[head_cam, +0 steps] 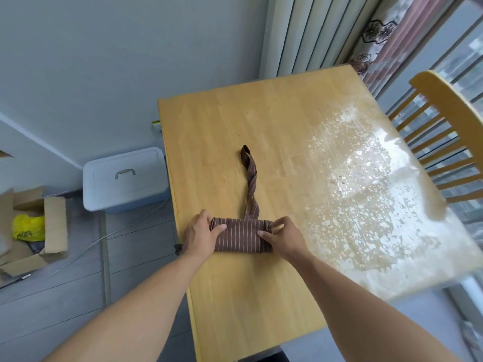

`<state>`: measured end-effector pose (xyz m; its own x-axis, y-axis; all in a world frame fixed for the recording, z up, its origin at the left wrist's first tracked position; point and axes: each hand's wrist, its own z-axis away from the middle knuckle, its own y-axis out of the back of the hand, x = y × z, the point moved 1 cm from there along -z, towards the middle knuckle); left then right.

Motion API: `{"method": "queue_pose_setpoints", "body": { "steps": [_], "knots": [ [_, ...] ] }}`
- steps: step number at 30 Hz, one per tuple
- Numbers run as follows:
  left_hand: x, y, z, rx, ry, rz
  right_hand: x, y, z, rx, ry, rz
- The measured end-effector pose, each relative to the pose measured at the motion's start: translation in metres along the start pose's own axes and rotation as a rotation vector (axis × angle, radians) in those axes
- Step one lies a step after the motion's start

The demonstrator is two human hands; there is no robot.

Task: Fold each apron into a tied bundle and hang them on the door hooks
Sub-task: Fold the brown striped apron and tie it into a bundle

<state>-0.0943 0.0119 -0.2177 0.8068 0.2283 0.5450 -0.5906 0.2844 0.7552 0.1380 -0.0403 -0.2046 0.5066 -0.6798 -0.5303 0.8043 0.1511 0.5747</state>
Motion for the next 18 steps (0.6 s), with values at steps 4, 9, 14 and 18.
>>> {"method": "queue_pose_setpoints", "body": {
  "steps": [4,9,14,18],
  "knots": [
    [0.005,0.006,-0.005,-0.101,0.041,0.033,-0.003,-0.005,-0.004,-0.011,-0.035,-0.006],
    [0.009,0.025,-0.014,-0.445,0.058,-0.150,-0.013,-0.015,0.002,-0.093,-0.047,-0.069],
    [0.010,0.025,0.001,-0.610,0.108,-0.156,-0.022,-0.009,0.014,-0.238,-0.114,-0.308],
    [0.009,0.024,0.018,-0.698,0.049,-0.195,-0.032,0.000,0.021,-0.418,-0.085,-0.397]
  ]
}}
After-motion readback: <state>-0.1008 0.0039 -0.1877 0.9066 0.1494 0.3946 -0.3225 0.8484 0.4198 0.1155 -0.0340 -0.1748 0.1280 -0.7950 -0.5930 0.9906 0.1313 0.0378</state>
